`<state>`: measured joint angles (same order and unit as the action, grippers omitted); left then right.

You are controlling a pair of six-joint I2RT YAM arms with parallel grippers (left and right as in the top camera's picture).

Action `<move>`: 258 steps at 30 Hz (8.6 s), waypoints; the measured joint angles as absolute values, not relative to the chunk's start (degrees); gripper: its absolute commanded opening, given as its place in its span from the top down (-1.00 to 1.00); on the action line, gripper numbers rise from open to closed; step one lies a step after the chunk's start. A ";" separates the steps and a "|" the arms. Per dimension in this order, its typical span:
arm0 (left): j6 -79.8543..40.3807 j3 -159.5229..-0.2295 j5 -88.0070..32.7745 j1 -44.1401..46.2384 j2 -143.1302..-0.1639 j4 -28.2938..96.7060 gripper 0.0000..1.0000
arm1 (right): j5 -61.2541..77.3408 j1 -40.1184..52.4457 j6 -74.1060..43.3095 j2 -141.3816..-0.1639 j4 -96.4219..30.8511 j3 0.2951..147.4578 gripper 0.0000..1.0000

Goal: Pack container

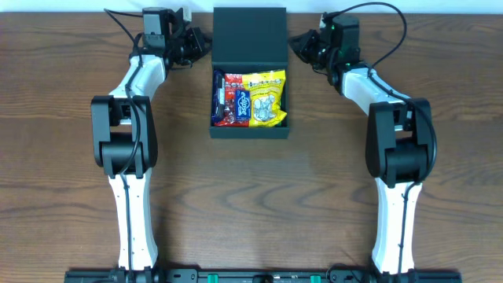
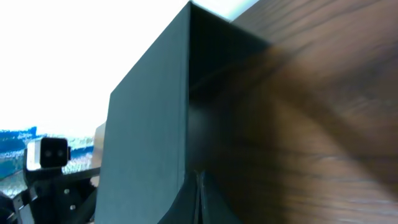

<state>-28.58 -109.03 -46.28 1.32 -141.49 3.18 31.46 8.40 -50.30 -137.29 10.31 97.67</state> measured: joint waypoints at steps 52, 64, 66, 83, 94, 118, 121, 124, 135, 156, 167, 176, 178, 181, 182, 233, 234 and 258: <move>2.24 -117.78 -54.22 0.03 -126.06 44.05 0.88 | 67.31 7.62 -47.53 -138.65 20.60 101.27 0.97; 10.02 -117.84 -45.50 0.01 -120.31 60.82 0.88 | 65.58 5.32 -46.41 -138.65 12.67 101.27 0.97; 10.37 -117.84 -44.53 0.01 -118.89 63.07 0.88 | 64.62 4.01 -45.76 -138.65 11.29 101.27 0.97; 15.14 -117.84 -41.01 0.01 -98.08 76.66 0.88 | 73.58 0.64 -43.99 -125.03 6.94 101.27 0.97; 20.95 -114.89 -40.29 0.01 -85.47 85.03 0.88 | 65.43 3.29 -28.25 -100.73 -28.53 101.62 0.97; 17.54 -73.01 -40.29 0.01 -32.21 83.50 0.88 | 28.62 9.72 -4.12 -52.84 -78.02 89.25 0.97; 16.43 -70.13 -40.32 0.01 -28.47 85.91 0.88 | 27.79 9.72 -3.95 -41.36 -78.39 81.03 0.97; 16.12 -68.03 -40.73 0.01 -25.26 87.70 0.88 | 27.24 9.72 -4.27 -31.55 -78.59 73.67 0.97; 13.06 -55.07 -43.27 0.01 -14.28 89.97 0.88 | 27.64 9.72 -12.84 -8.27 -82.02 54.11 0.97; 2.48 -43.62 -47.66 0.01 -9.96 88.29 -0.91 | 29.15 9.72 -16.58 -6.20 -84.42 48.16 -0.99; -0.14 -43.62 -47.62 0.01 -9.96 88.12 -0.91 | 29.15 9.72 -16.58 -6.20 -84.42 48.16 -0.99; -0.84 -43.53 -40.66 -0.01 -9.93 57.08 -0.91 | 29.15 9.72 -16.58 -6.20 -84.44 48.07 -0.99; -0.86 -43.53 -35.44 -0.01 -9.93 55.86 -0.90 | 29.15 9.72 -16.58 -6.20 -84.44 48.07 -0.99; -0.86 -43.51 -25.26 -0.01 -9.93 55.92 -0.90 | 29.15 9.72 -16.58 -6.20 -84.44 48.07 -0.99; -0.84 -43.44 -22.04 -0.01 -9.93 55.92 -0.90 | 29.15 9.72 -16.58 -6.20 -84.44 48.07 -0.98; -0.23 -9.23 -1.13 -0.01 -0.69 34.61 -0.91 | 29.15 9.72 -16.58 -6.20 -84.47 48.03 -0.98; -0.23 -9.23 -1.13 -0.01 -0.69 34.63 -0.90 | 29.15 9.72 -16.58 -6.20 -84.47 48.03 -0.99; -0.23 -9.23 -1.13 -0.01 -0.69 34.63 -0.90 | 29.15 9.72 -16.58 -6.20 -84.53 48.03 -0.98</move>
